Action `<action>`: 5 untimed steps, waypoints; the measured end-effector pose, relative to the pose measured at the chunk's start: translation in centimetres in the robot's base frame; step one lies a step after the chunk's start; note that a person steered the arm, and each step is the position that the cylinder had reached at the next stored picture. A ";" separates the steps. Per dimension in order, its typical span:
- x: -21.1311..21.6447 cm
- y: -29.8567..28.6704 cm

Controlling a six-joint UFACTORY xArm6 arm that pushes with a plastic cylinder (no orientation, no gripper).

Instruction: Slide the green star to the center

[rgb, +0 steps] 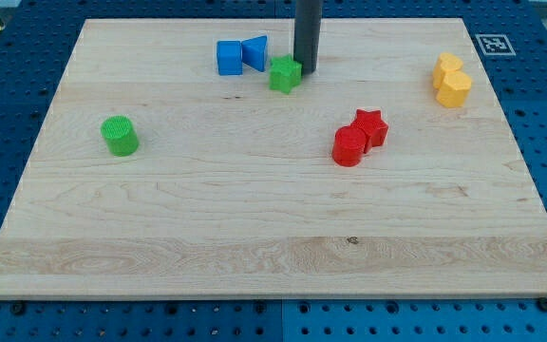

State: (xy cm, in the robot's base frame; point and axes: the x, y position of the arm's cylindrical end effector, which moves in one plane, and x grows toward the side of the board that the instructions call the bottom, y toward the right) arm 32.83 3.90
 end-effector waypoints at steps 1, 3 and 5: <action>5.8 0.0; 13.3 -1.3; 3.2 0.3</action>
State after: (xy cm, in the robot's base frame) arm 36.05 4.21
